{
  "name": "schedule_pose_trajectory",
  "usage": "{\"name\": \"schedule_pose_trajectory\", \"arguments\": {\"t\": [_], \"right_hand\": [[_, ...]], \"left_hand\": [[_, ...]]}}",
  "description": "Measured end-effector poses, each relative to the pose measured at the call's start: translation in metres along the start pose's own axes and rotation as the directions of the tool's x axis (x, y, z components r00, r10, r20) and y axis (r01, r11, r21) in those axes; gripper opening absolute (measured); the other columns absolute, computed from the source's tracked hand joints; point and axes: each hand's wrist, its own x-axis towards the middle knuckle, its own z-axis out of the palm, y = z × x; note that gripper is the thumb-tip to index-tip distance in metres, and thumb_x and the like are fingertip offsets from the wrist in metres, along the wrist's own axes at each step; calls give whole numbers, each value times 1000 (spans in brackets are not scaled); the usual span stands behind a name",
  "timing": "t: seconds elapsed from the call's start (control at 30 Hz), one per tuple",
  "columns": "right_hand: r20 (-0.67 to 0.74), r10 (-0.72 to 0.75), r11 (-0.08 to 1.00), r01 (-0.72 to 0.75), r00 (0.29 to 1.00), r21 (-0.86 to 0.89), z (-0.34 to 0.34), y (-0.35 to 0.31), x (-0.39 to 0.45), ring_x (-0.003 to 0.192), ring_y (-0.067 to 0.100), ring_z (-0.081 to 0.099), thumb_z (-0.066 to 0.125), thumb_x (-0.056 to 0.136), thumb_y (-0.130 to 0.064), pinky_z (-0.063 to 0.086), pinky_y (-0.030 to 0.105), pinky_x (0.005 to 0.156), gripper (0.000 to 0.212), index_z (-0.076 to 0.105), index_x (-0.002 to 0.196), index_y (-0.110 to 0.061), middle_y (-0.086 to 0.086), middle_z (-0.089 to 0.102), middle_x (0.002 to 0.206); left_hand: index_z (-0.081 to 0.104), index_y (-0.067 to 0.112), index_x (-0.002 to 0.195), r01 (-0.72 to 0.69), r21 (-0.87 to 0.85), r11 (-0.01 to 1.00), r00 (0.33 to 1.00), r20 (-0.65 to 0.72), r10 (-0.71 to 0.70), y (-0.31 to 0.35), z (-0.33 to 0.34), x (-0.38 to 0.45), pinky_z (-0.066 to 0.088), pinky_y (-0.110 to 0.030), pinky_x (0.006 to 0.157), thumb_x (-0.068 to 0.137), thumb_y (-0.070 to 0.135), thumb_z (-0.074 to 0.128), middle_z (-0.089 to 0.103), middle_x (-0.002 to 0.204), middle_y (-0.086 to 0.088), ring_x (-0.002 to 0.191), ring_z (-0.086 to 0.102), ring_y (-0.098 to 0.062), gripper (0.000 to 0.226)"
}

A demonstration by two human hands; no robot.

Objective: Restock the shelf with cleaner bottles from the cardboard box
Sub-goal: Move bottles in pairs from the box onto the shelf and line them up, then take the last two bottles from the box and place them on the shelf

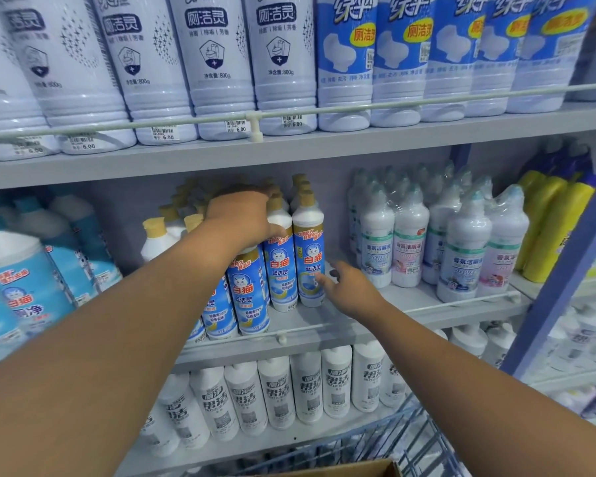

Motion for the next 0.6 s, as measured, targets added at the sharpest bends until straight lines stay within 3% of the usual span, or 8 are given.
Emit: {"name": "schedule_pose_trajectory", "arguments": {"t": [0.07,0.13,0.23,0.3,0.37,0.43,0.5,0.6], "right_hand": [[20,6,997,-5,1000,-78,-3,2,-8,132,26,51,51,99,-51,44,35,101,65,39,152,-14,10,52,148],[49,-8,986,16,999,-166,-5,3,-20,136,28,48,47,101,-51,42,36,104,66,37,152,-12,11,48,151],[75,-99,956,116,992,-269,-9,2,-43,134,31,47,46,103,-46,41,36,103,60,42,147,-7,17,49,147],[89,-156,928,177,984,-327,-6,6,-59,140,32,39,46,103,-46,35,37,109,60,40,148,-7,18,45,151],[104,-192,882,218,976,-417,5,17,-76,150,30,21,42,103,-50,23,38,120,67,29,155,-10,16,28,162],[117,-230,829,257,966,-496,20,31,-97,155,30,6,37,102,-54,12,40,124,71,20,159,-14,13,13,167],[151,-232,791,276,961,-546,37,49,-124,155,29,-3,33,103,-55,8,44,125,71,14,160,-17,10,3,168],[225,-153,754,261,962,-603,64,82,-161,155,29,-10,27,104,-57,6,46,125,71,6,161,-20,8,-5,169]], "left_hand": [[56,27,130,-24,16,1000,996,-91,25,-2,0,-13,43,-33,74,83,65,63,66,114,-2,99,59,-25,60],[58,25,130,-53,49,997,982,-176,61,-4,3,-29,44,-39,87,86,61,61,64,118,-6,111,56,-30,57],[59,23,132,-88,97,991,942,-317,115,-6,8,-58,34,-44,108,87,55,62,60,128,-9,124,47,-33,56],[61,20,132,-112,76,991,912,-387,133,-1,18,-85,25,-49,118,88,49,64,54,142,-11,138,39,-34,53],[66,15,127,-148,11,989,883,-450,137,9,38,-121,28,-51,117,88,43,66,57,142,-12,138,42,-34,48],[72,13,118,-179,-51,983,854,-505,129,19,66,-160,36,-49,109,88,41,63,66,128,-11,126,54,-34,42],[74,13,113,-163,-117,980,868,-489,86,29,103,-197,40,-46,103,87,41,59,70,118,-10,116,59,-33,42],[73,12,119,-55,-180,982,954,-301,-1,41,161,-242,42,-48,105,85,42,62,68,127,-13,123,58,-35,46]]}}
